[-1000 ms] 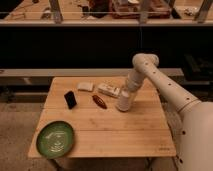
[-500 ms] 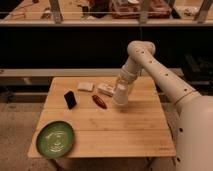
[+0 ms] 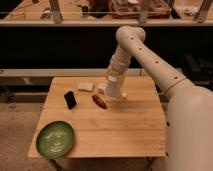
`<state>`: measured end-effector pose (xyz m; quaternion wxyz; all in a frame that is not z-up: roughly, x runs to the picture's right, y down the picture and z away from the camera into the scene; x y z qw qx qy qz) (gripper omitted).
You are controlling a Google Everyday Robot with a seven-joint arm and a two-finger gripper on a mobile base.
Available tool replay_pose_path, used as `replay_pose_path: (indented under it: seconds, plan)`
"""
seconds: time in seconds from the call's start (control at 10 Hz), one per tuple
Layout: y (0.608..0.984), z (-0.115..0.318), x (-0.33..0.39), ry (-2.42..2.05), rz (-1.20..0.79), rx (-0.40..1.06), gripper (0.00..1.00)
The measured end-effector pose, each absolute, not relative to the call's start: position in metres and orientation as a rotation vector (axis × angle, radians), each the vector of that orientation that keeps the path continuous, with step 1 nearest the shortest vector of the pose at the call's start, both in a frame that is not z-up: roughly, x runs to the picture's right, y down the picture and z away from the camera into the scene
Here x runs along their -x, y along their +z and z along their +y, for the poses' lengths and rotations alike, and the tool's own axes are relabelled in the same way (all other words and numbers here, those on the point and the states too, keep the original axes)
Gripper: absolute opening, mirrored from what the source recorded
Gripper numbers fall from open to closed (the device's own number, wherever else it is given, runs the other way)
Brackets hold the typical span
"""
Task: Place the ceramic cup over the eraser
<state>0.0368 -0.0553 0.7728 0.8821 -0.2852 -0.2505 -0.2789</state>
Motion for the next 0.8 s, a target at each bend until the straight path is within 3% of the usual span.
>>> replay_pose_path:
  seconds: [0.8]
  plan:
    - [0.753,-0.055,0.042,-0.72,-0.575,0.581,0.08]
